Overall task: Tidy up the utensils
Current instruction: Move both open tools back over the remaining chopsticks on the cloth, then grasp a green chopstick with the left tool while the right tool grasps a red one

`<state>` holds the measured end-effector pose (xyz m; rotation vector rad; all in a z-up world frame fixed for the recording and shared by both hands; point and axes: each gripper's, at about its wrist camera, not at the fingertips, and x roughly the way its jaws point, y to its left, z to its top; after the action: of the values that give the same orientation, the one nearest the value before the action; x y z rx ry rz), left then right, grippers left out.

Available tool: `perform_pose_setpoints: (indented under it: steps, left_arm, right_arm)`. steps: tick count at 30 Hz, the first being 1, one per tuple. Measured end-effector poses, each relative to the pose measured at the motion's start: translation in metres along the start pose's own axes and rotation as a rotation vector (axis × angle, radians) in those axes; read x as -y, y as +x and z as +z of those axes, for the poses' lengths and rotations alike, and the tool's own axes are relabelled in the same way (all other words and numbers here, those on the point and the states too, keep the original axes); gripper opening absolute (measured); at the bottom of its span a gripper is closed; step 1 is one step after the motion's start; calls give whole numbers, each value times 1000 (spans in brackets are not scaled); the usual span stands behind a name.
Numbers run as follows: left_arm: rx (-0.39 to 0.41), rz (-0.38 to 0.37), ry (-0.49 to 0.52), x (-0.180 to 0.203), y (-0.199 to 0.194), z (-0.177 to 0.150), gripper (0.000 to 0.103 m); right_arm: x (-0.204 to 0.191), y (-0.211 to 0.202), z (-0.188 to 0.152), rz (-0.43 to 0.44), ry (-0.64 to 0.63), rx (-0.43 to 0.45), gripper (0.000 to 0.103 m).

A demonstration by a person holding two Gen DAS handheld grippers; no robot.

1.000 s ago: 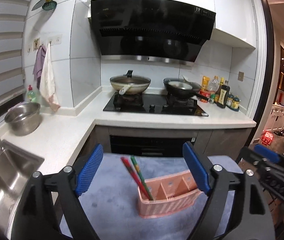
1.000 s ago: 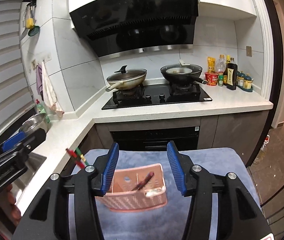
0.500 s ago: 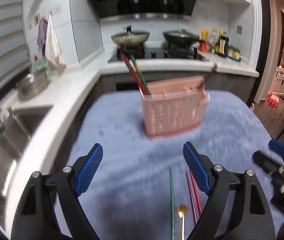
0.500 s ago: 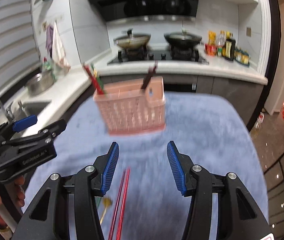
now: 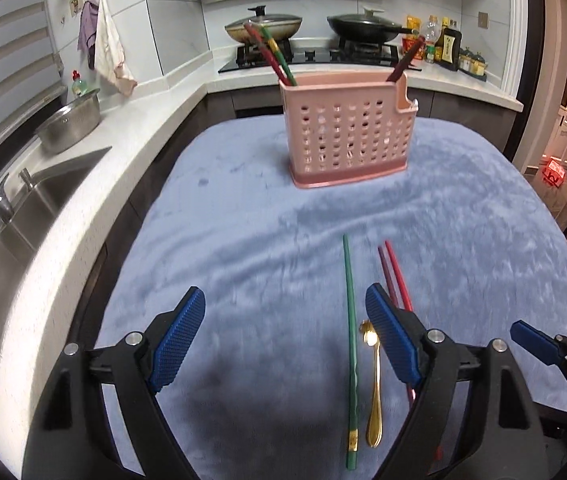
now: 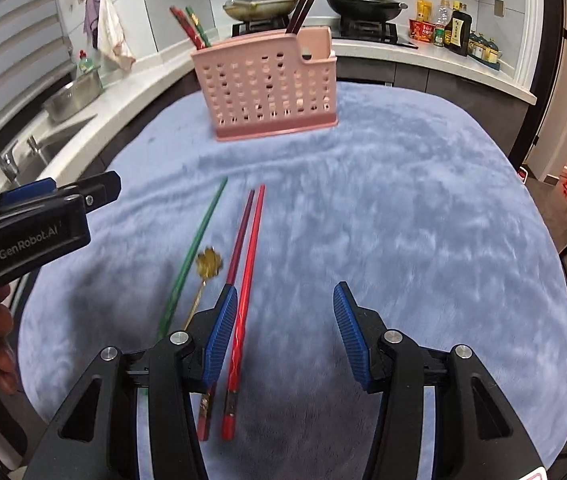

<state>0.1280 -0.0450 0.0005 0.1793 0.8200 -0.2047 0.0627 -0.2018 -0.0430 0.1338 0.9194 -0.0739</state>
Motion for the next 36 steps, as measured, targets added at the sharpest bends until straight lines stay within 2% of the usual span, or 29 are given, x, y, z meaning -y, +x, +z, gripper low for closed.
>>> perform_pose_setpoints:
  steps: [5,10,19,30,32,34,36]
  left_arm:
    - [-36,-13,-14,-2,10,-17,78]
    - [-88,-55,-43,-5,24,-35,78]
    - [-138,-90,5,7,35,-55,70]
    - [-186,-107,-2,9,46,-68,66]
    - [-195,-97,-5,7,48,-69,64]
    - [-200,-87,-1,5,50,-73,59]
    - [-212,-91,4,3,53,-78,57]
  right_arm:
    - [-4,12,-10,6,6,-31,45]
    - [-11,23,-17,17,2,-67,37]
    - [-20,40,-24,40,-11,-125,24]
    - [-28,47,-33,40,-56,-126,22]
    - [-26,46,-33,43,-54,-124,19]
    - [-21,45,-34,47,-37,-125,9]
    - [-14,44,-34,46,-19,-129,6]
